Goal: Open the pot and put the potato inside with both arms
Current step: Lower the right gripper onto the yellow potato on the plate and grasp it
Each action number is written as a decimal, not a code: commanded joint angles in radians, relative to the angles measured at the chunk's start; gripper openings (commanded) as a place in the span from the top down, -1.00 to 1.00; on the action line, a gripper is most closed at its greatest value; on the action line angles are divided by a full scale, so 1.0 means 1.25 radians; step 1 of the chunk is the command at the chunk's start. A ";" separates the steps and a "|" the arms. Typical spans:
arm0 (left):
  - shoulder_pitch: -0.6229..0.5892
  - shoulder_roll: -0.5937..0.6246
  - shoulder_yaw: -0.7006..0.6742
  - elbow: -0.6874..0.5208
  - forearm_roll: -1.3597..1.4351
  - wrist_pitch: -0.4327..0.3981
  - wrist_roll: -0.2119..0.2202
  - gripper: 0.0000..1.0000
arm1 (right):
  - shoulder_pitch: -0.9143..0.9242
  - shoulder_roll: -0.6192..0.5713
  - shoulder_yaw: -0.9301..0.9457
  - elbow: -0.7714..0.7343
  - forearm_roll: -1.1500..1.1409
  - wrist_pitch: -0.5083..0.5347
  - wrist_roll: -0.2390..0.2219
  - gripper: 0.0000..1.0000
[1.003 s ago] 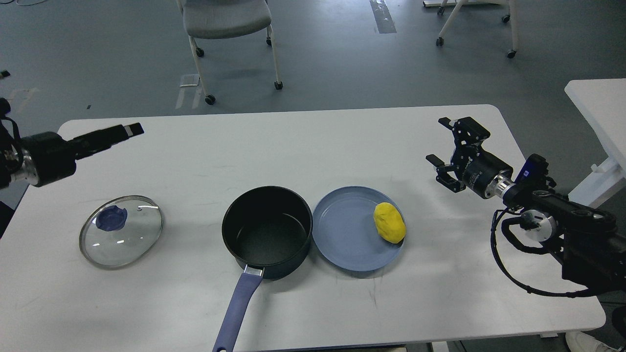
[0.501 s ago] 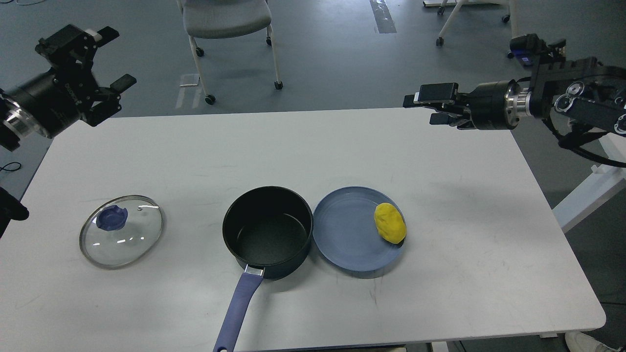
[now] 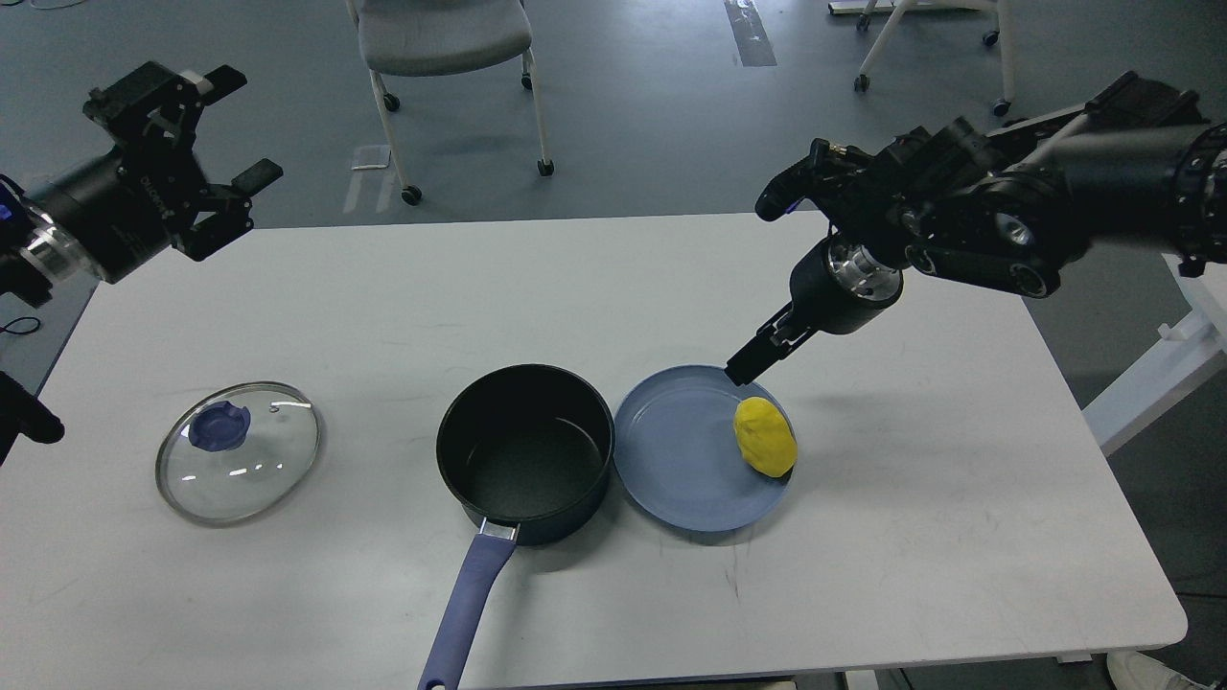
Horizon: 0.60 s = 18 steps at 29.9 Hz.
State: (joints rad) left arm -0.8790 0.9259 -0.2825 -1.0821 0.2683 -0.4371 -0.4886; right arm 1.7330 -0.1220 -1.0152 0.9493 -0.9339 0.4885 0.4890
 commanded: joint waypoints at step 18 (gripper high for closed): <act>0.007 0.009 -0.001 -0.009 0.000 0.000 0.000 -0.95 | -0.094 0.066 -0.036 -0.049 0.006 0.000 0.000 -0.98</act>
State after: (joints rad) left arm -0.8698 0.9356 -0.2838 -1.0939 0.2683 -0.4371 -0.4887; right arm 1.6291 -0.0519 -1.0572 0.8931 -0.9264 0.4885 0.4886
